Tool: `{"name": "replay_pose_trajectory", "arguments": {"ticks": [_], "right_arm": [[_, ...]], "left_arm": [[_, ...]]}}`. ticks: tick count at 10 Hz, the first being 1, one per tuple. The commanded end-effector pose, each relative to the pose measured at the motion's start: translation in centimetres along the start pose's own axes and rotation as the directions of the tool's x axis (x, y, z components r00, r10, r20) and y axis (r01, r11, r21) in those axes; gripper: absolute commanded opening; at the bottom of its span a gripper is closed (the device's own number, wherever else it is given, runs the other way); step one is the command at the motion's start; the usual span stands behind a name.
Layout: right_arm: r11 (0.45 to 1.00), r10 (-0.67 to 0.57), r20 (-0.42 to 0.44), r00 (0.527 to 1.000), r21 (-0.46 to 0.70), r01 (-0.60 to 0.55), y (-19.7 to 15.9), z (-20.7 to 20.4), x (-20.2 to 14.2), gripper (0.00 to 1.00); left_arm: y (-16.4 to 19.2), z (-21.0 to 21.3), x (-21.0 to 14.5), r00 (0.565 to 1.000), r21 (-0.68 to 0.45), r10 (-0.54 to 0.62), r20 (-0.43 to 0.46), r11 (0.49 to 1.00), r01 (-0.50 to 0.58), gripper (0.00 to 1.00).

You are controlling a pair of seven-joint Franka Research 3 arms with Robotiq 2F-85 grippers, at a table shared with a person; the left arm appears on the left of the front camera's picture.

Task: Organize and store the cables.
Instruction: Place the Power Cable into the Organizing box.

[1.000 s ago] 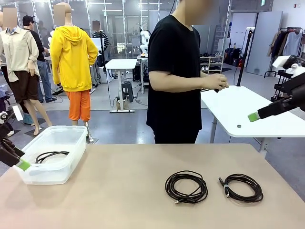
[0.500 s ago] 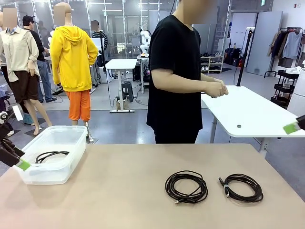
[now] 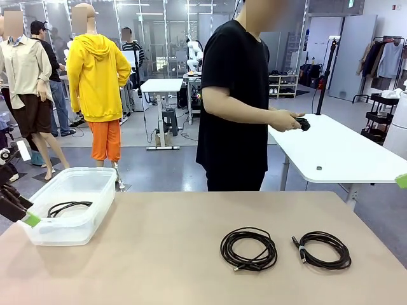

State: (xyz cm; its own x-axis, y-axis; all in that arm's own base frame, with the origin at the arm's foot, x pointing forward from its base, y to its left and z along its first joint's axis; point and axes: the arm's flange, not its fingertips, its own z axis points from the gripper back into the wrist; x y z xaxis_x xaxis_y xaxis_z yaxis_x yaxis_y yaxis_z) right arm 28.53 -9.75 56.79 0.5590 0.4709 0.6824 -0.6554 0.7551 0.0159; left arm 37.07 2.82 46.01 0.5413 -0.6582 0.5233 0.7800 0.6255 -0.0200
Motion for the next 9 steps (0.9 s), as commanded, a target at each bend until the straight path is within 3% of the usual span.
{"name": "replay_pose_trajectory", "arguments": {"ticks": [1,9], "right_arm": [[1.0,-0.02,0.003,1.0,-0.018,0.02,0.14,-0.1,0.49,1.0],[1.0,-0.02,0.003,1.0,-0.018,0.02,0.14,-0.1,0.49,1.0]], "left_arm": [[-0.15,-0.14,0.02,1.0,0.012,0.014,-0.016,1.0,-0.014,1.0],[-0.15,-0.14,0.02,1.0,0.012,0.014,-0.016,1.0,-0.014,1.0]]}}
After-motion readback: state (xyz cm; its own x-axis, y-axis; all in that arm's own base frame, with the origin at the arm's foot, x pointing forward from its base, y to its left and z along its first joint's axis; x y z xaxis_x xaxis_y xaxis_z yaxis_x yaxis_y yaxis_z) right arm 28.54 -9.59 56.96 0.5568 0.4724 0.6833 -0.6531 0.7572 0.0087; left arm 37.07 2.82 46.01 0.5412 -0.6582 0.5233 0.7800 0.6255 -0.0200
